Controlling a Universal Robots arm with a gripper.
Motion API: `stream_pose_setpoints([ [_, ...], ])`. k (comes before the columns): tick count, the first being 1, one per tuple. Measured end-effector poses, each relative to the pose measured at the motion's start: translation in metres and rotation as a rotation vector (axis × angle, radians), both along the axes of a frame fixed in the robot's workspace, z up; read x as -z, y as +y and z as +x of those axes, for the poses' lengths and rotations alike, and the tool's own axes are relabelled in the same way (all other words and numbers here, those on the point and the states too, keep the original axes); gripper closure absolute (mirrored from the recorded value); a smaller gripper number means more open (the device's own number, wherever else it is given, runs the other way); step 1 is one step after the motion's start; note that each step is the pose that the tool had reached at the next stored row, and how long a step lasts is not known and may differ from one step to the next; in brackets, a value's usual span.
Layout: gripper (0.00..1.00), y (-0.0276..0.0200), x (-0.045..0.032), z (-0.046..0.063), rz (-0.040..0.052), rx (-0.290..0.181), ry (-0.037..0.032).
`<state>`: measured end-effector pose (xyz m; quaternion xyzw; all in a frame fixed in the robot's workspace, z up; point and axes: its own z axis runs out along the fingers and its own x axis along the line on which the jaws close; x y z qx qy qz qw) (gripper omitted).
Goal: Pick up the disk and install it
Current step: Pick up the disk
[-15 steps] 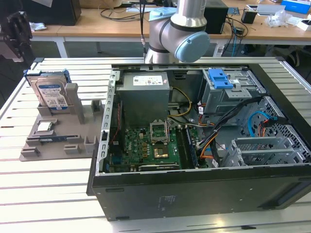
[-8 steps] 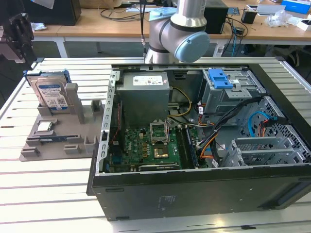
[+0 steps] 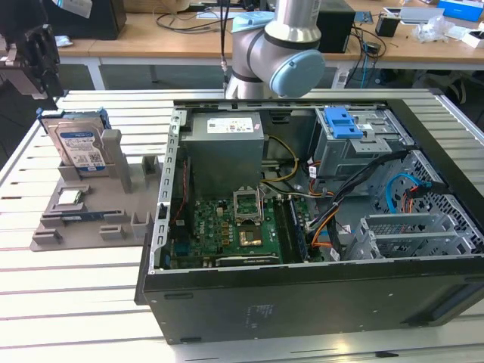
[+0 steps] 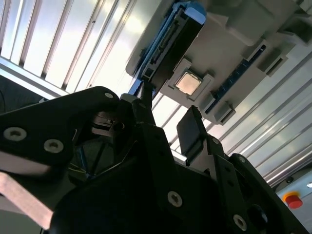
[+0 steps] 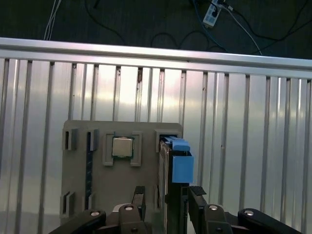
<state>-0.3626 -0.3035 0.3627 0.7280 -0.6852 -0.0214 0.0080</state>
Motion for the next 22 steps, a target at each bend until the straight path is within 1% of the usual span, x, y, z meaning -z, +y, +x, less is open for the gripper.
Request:
stream_pose_setpoints([
  [1, 0.52, 0.0006, 0.0017, 0.0, -0.0004, 0.0, 0.0002],
  [4, 0.52, 0.0028, 0.0104, 0.0, -0.0006, -0.001, 0.0],
  [6, 0.52, 0.0034, 0.0135, 0.0, -0.0006, -0.002, 0.0002],
  [9, 0.52, 0.0063, 0.0224, -0.003, 0.0002, -0.02, 0.0],
  [10, 0.52, 0.0085, 0.0246, -0.005, 0.0001, -0.027, 0.0002],
  [11, 0.52, 0.0126, 0.027, -0.006, 0.0002, -0.031, 0.0001],
  [12, 0.52, 0.0156, 0.0291, -0.008, 0.0002, -0.032, 0.0],
  [15, 0.52, 0.017, 0.0373, -0.011, 0.0002, -0.034, 0.0001],
  [17, 0.52, 0.0181, 0.0452, -0.011, 0.0002, -0.035, 0.0],
  [22, 0.52, 0.0187, 0.0558, -0.011, 0.0002, -0.037, 0.0],
])
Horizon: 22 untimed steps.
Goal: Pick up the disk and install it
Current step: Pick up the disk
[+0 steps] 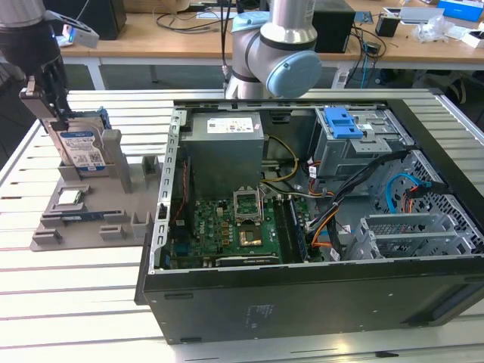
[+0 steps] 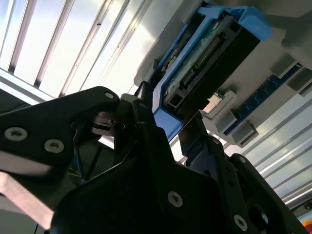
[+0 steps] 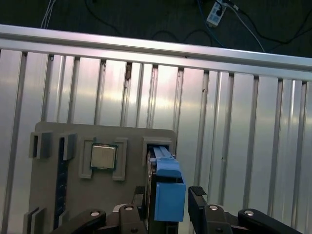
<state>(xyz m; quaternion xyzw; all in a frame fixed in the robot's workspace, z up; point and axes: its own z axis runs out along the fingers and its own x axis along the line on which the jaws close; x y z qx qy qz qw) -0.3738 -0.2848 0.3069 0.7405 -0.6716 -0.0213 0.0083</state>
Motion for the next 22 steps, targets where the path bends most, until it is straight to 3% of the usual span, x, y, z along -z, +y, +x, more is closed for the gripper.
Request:
stream_pose_setpoints([
  [11, 0.52, 0.0, 0.0216, 0.0, 0.0, -0.002, 0.0],
  [19, 0.52, 0.0, 0.0234, 0.0, -0.0002, -0.002, 0.0],
  [22, 0.63, 0.0, 0.0234, 0.0, -0.0003, -0.002, 0.0],
])
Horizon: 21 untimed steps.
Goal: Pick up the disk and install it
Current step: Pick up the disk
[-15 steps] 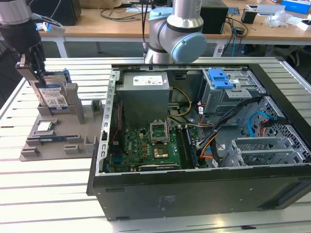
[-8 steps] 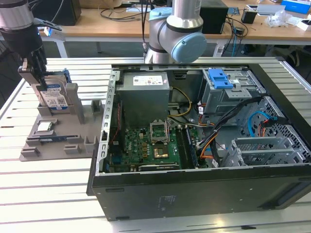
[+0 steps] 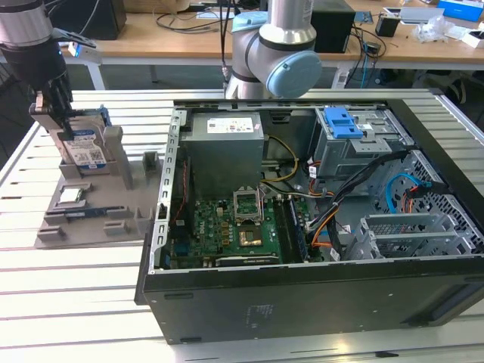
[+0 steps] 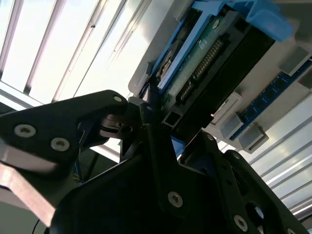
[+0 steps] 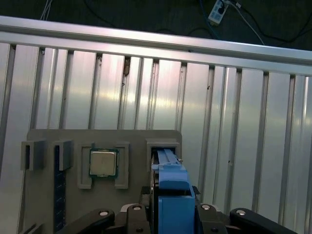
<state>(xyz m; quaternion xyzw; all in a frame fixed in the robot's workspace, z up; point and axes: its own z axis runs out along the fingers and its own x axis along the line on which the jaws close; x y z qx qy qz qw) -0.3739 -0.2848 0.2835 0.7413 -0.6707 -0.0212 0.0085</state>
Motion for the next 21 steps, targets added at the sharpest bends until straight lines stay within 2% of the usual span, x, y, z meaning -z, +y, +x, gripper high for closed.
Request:
stream_pose_setpoints([
  [21, 0.63, 0.0, 0.0, 0.0, -0.0003, 0.0, 0.0],
])
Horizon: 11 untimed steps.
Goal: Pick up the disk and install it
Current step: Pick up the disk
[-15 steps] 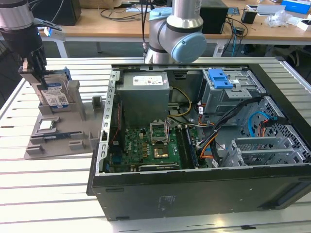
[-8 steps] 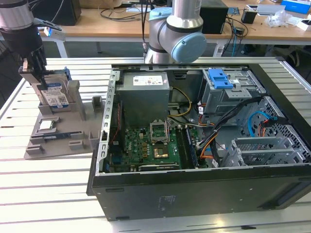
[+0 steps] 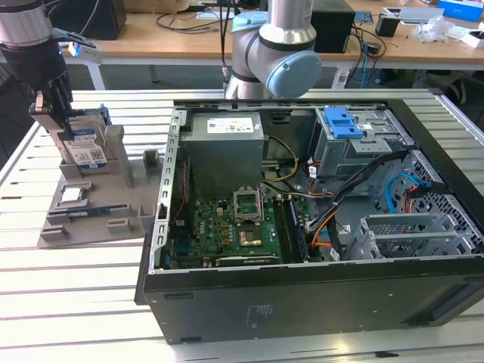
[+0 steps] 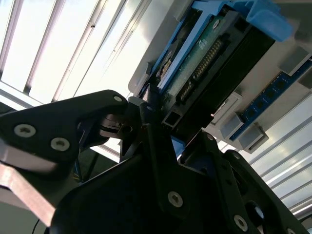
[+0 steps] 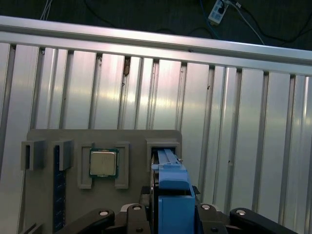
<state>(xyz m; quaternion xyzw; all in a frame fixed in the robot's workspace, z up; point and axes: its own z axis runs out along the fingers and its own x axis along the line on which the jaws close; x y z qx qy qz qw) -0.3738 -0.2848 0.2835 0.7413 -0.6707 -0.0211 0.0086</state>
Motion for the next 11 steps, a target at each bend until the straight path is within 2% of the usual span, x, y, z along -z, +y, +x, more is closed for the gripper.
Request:
stream_pose_setpoints([
  [11, 0.63, 0.0, 0.0, 0.0, -0.0004, 0.0, 0.0],
])
